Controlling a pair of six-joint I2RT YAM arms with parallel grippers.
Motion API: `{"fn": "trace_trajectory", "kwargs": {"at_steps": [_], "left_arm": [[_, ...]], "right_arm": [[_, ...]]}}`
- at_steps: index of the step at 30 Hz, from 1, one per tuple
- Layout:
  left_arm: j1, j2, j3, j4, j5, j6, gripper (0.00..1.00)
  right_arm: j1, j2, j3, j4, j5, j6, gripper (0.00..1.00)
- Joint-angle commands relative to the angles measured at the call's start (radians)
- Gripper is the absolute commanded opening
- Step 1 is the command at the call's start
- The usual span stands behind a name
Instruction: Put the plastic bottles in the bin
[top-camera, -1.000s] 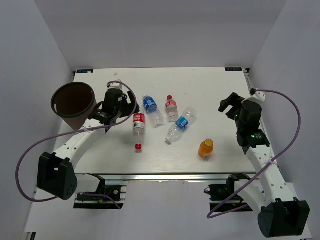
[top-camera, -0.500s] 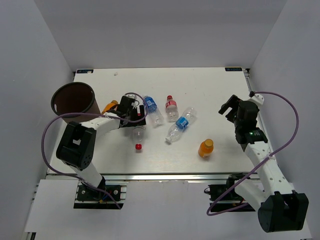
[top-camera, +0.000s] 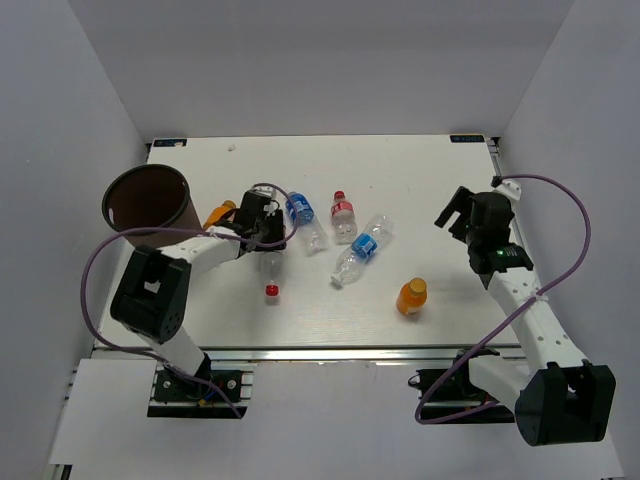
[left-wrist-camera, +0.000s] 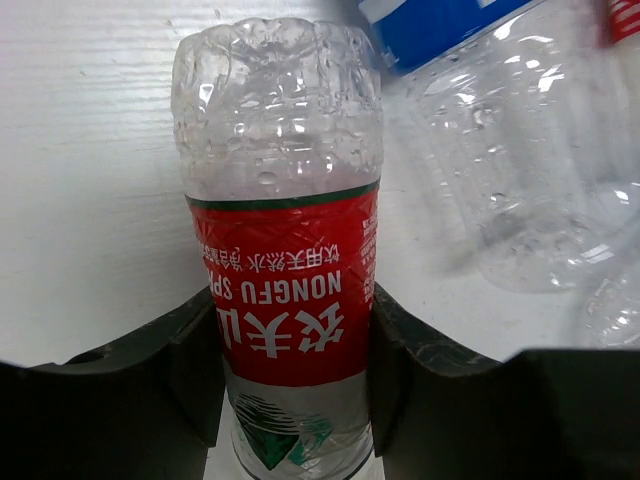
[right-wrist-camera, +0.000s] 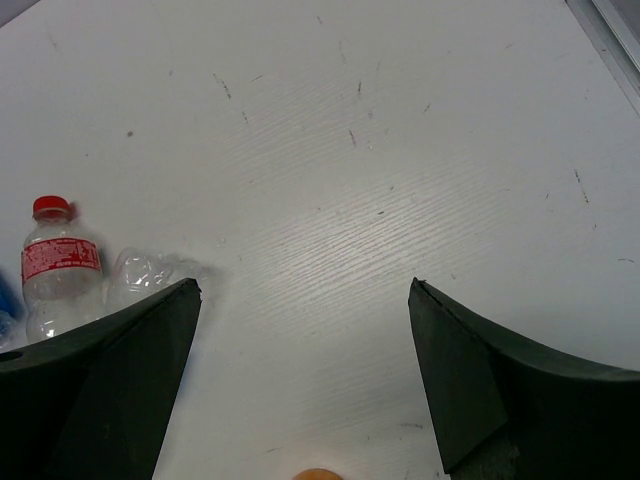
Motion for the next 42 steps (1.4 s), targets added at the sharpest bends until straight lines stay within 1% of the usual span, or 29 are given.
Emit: {"fn": "trace_trajectory", "kwargs": {"at_steps": [1, 2, 4, 5, 6, 9, 10, 12, 13, 15, 16, 17, 18, 19, 21, 24, 26, 28, 32, 34, 36, 38, 40, 41, 42], "left_arm": [[-0.004, -0.164, -0.003, 0.017, -0.044, 0.039, 0.36], [-0.004, -0.228, 0.007, 0.020, -0.053, 0.062, 0.35], [-0.004, -0.290, 0.029, 0.028, -0.131, 0.093, 0.35], [-0.004, -0.350, 0.041, 0.038, -0.168, 0.119, 0.35], [-0.004, -0.375, 0.060, 0.070, -0.276, 0.125, 0.30], [-0.002, -0.442, 0.104, 0.120, -0.405, 0.185, 0.29], [0.001, -0.451, 0.119, 0.156, -0.483, 0.209, 0.29], [0.019, -0.456, 0.155, 0.186, -0.537, 0.277, 0.29], [0.036, -0.453, 0.184, 0.228, -0.574, 0.301, 0.29], [0.099, -0.452, 0.205, 0.297, -0.582, 0.364, 0.28], [0.157, -0.456, 0.210, 0.325, -0.585, 0.369, 0.28], [0.194, -0.462, 0.205, 0.356, -0.572, 0.406, 0.28], [0.226, -0.465, 0.202, 0.405, -0.552, 0.412, 0.28], [0.281, -0.471, 0.190, 0.436, -0.544, 0.420, 0.28], [0.320, -0.472, 0.176, 0.535, -0.542, 0.478, 0.28], [0.392, -0.461, 0.190, 0.552, -0.524, 0.495, 0.28], [0.459, -0.464, 0.225, 0.508, -0.474, 0.432, 0.27], [0.485, -0.470, 0.230, 0.490, -0.455, 0.404, 0.28], [0.501, -0.478, 0.180, 0.525, -0.504, 0.400, 0.29], [0.510, -0.493, 0.101, 0.577, -0.521, 0.395, 0.38], [0.511, -0.505, 0.039, 0.598, -0.502, 0.394, 0.55], [0.511, -0.507, 0.031, 0.554, -0.508, 0.380, 0.56], [0.513, -0.510, 0.037, 0.513, -0.525, 0.319, 0.57], [0.512, -0.513, 0.035, 0.482, -0.516, 0.306, 0.65], [0.513, -0.531, 0.025, 0.476, -0.507, 0.291, 0.81]], "right_arm": [[0.000, -0.012, 0.037, 0.012, -0.022, -0.021, 0.89], [0.000, -0.020, 0.032, 0.020, -0.026, -0.026, 0.89], [0.000, -0.030, 0.024, 0.043, -0.037, -0.047, 0.89], [0.000, -0.044, 0.018, 0.052, -0.052, -0.052, 0.89], [0.000, -0.050, 0.008, 0.063, -0.061, -0.055, 0.89], [-0.001, -0.081, -0.017, 0.101, -0.094, -0.069, 0.90], [0.000, -0.089, -0.022, 0.107, -0.095, -0.070, 0.89], [-0.001, -0.102, -0.028, 0.115, -0.098, -0.073, 0.89], [0.000, -0.107, -0.029, 0.115, -0.098, -0.073, 0.89], [-0.001, -0.113, -0.031, 0.113, -0.107, -0.076, 0.89], [0.000, -0.113, -0.031, 0.113, -0.107, -0.078, 0.89], [-0.001, -0.115, -0.031, 0.115, -0.111, -0.078, 0.89], [0.000, -0.113, -0.031, 0.115, -0.111, -0.081, 0.89], [0.000, -0.113, -0.029, 0.115, -0.112, -0.082, 0.89], [-0.001, -0.107, -0.029, 0.118, -0.121, -0.084, 0.89], [0.000, -0.090, -0.031, 0.126, -0.135, -0.087, 0.89], [-0.001, -0.073, -0.028, 0.123, -0.141, -0.089, 0.89], [0.000, -0.055, -0.026, 0.118, -0.141, -0.089, 0.89], [0.000, -0.037, -0.022, 0.109, -0.149, -0.089, 0.89], [0.000, -0.033, -0.017, 0.110, -0.152, -0.093, 0.89], [0.000, -0.035, -0.016, 0.110, -0.150, -0.096, 0.89], [0.000, -0.040, -0.017, 0.109, -0.147, -0.096, 0.89], [-0.001, -0.046, -0.020, 0.110, -0.147, -0.096, 0.89], [0.000, -0.049, -0.020, 0.110, -0.147, -0.096, 0.89], [0.000, -0.053, -0.020, 0.107, -0.147, -0.096, 0.89]]}}
